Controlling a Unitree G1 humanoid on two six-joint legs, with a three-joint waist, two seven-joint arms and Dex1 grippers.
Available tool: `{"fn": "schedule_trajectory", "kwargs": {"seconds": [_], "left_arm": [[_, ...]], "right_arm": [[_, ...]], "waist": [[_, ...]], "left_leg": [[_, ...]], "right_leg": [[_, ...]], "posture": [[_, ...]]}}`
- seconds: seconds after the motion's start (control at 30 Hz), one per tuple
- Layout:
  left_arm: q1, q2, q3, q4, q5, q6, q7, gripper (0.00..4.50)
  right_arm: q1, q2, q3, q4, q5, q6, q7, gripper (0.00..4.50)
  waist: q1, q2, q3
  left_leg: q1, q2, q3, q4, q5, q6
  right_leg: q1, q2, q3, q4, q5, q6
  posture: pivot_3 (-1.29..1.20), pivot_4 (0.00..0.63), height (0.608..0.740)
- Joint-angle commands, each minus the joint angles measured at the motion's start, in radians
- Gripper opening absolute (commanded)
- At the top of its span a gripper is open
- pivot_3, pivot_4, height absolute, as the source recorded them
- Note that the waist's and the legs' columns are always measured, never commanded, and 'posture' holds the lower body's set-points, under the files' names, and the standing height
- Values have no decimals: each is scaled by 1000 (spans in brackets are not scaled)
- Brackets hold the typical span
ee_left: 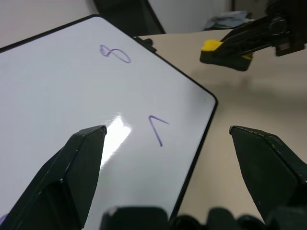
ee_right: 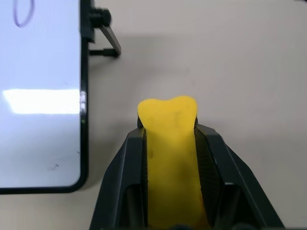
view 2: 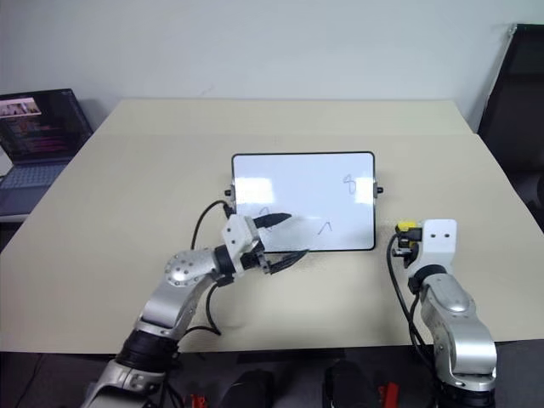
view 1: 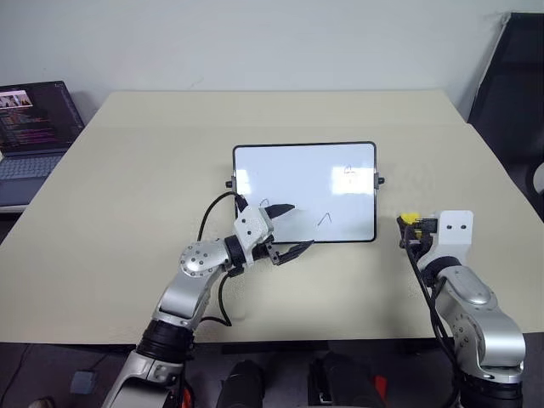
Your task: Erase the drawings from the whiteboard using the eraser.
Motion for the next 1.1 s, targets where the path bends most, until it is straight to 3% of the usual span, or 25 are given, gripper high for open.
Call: {"fn": "schedule_trajectory", "kwargs": {"seconds": [0.03,0.43,1.1], "left_arm": [[-24,-32,10,3,41,-39,78,4500],[-130,-69,10,159,64,-104,109,4500],[-209,-78,9,268,58,-141,95,4500]], "right_arm": [[-26,14,21,-17,0,-89,20,1018],[-286,34,89,205,-36,-268,53,1018],[-434,63,114,364,-32,-335,91,1018]], "waist": [[0,0,0],[-1,0,0],[0,0,0]], "left_leg": [[0,0,0,0,0,0],[0,-1,1,0,0,0],[0,-1,0,0,0,0]], "right_leg": [[0,0,0,0,0,0],[0,0,0,0,0,0],[0,0,0,1,0,0]], "posture": [[0,150,740],[0,150,740],[0,150,740]]}}
